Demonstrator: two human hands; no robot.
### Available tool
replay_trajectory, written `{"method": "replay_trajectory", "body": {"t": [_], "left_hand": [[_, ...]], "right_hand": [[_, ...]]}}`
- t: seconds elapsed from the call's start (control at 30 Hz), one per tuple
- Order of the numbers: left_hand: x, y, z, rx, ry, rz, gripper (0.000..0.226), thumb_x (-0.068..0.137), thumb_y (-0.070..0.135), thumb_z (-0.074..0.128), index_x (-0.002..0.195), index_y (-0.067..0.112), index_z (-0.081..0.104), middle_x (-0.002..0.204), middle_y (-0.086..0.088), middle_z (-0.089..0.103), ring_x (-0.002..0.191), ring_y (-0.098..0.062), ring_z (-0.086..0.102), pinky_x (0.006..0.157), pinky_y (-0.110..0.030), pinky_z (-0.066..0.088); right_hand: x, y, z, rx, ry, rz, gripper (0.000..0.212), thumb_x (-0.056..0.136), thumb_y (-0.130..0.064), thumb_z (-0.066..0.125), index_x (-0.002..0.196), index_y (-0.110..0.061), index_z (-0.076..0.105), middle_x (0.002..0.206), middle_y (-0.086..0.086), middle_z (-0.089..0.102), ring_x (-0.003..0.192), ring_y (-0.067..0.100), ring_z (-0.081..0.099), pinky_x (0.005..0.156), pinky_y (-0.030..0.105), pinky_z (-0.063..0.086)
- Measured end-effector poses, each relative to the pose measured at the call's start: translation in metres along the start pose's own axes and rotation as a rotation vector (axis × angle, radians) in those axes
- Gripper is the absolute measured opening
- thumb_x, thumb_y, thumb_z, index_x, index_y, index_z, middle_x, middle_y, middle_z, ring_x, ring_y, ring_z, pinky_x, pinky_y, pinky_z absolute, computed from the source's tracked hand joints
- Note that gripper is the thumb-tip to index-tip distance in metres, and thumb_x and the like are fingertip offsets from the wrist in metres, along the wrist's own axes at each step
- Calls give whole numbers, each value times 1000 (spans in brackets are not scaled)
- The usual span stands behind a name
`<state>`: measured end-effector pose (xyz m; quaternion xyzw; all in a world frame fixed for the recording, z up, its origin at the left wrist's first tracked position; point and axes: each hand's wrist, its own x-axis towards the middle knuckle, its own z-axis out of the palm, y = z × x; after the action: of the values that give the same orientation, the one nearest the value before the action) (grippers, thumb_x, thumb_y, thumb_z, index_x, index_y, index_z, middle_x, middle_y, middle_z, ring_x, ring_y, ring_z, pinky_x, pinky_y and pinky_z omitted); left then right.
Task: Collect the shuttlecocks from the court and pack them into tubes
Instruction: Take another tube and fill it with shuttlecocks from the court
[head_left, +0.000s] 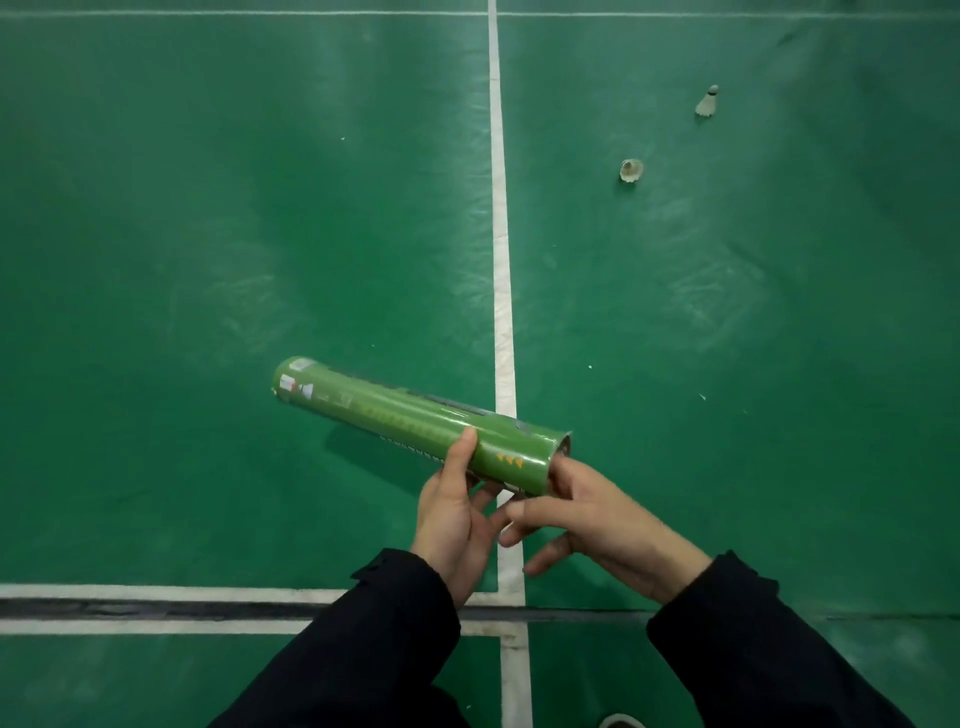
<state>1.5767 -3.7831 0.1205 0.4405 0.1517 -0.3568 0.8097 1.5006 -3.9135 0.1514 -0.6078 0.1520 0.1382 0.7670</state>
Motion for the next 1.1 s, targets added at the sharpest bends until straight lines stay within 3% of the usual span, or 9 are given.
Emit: {"method": "replay_trajectory", "body": {"t": [0.07, 0.13, 0.3, 0.5, 0.67, 0.73, 0.83, 0.93, 1.1], "left_hand": [[4, 1, -2, -69, 42, -15, 42, 95, 44, 64, 115, 7, 67, 104, -11, 75, 92, -23, 74, 61, -35, 60], [6, 0, -5, -102, 78, -29, 45, 94, 45, 65, 119, 8, 66, 113, -13, 75, 98, -23, 74, 70, -36, 62], [7, -1, -8, -77, 63, -22, 56, 92, 49, 65, 126, 5, 64, 124, -18, 71, 112, -29, 71, 82, -39, 62], [-1, -1, -7, -27, -4, 2, 50, 97, 43, 63, 124, 1, 65, 118, -19, 72, 106, -29, 72, 77, -40, 62], [-2, -1, -10, 59, -23, 26, 56, 99, 40, 63, 137, 0, 57, 132, -24, 67, 124, -39, 65, 78, -43, 62], [0, -2, -11, 54, -11, 24, 60, 96, 41, 65, 138, 0, 57, 133, -25, 66, 125, -38, 64, 81, -43, 62], [3, -2, -11, -19, 31, 36, 55, 96, 39, 66, 133, -1, 59, 129, -20, 69, 118, -34, 69, 81, -43, 62], [9, 1, -14, -110, 91, 42, 42, 92, 41, 67, 117, 7, 67, 111, -13, 73, 100, -25, 74, 73, -39, 63], [6, -1, -15, -61, 69, 8, 43, 94, 42, 65, 117, 7, 68, 109, -13, 75, 99, -26, 73, 71, -38, 62]], "right_hand": [[-2, 6, 0, 66, 159, -94, 47, 86, -10, 73, 129, -24, 62, 125, -3, 72, 80, 21, 70, 62, 34, 61], [-5, 9, -2, 30, 224, -136, 43, 82, -12, 73, 123, -25, 65, 124, -8, 72, 67, 17, 66, 58, 31, 59], [-4, 3, 1, -135, 8, -79, 46, 96, 4, 60, 134, -23, 62, 132, -1, 67, 69, 22, 67, 56, 33, 59], [2, -13, 2, -134, -122, 85, 51, 92, 11, 49, 124, -28, 59, 122, 9, 65, 79, 24, 68, 50, 33, 58], [7, -8, -8, 111, -243, 175, 49, 87, -8, 64, 134, -18, 55, 116, 15, 65, 90, 30, 70, 55, 36, 61], [8, -3, -7, 238, -198, 162, 48, 85, -15, 70, 131, -16, 58, 110, 13, 69, 88, 28, 71, 56, 35, 62], [10, 5, 2, 275, 46, 74, 35, 89, -10, 71, 123, -15, 64, 109, 11, 72, 76, 20, 70, 53, 31, 60], [10, 15, 7, 47, 272, -98, 30, 94, 0, 65, 119, -16, 67, 120, 1, 74, 49, 13, 54, 44, 27, 49], [8, 10, 9, -394, 68, -68, 39, 96, -6, 63, 130, -22, 61, 112, 1, 73, 44, 13, 51, 44, 27, 48]]}}
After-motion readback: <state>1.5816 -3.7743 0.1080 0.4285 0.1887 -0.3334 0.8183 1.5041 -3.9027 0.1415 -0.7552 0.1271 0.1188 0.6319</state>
